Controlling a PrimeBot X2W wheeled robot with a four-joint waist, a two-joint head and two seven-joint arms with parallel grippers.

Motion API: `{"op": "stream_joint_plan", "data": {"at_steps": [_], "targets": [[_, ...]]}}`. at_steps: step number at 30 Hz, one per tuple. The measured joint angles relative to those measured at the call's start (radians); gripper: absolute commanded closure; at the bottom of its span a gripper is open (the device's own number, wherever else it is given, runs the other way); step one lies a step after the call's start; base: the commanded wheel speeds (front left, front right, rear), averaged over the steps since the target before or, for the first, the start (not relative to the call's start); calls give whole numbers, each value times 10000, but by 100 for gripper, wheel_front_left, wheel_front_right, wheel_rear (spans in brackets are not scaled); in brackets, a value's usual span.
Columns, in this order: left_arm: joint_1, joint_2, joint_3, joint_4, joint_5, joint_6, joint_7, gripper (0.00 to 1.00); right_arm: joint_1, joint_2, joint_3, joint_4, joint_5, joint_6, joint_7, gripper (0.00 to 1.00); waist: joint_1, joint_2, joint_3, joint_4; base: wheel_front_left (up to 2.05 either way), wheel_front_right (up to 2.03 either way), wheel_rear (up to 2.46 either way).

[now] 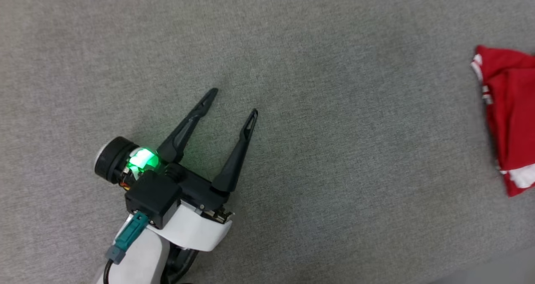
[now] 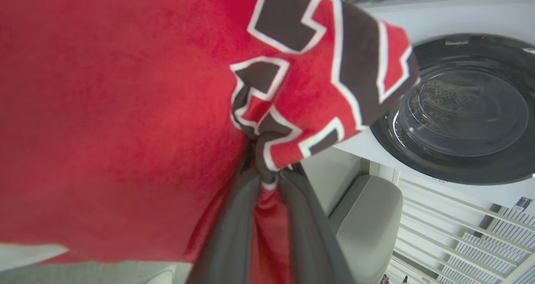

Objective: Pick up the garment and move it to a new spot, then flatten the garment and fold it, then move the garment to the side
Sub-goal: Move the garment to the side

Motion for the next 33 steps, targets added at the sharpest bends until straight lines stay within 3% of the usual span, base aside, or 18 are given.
{"op": "stream_joint_plan", "data": {"at_steps": [12,13,14,23,33], "targets": [[-134,351,2,-244,117,0,-2,0,-948,907,-1580,1858,-1179,0,-1181,100,0,0,668,-2,0,0,0],[-136,357,-4,-230,119,0,-2,0,-975,999,-1630,1927,-1237,0,-1221,77,0,0,660,2,0,0,0],[-136,355,-8,-194,117,0,-2,0,-1009,1095,-1638,1981,-1340,0,-1244,0,0,0,638,9,0,0,0],[41,-25,173,196,-50,13,-2,0,-1104,1814,-2303,1503,-2048,0,-1417,0,-1,0,-260,138,0,0,0],[1186,-660,1398,721,-554,125,0,0,-189,3591,-3814,-1530,-401,-4,-2406,0,-2,0,-2292,570,0,0,0]]}}
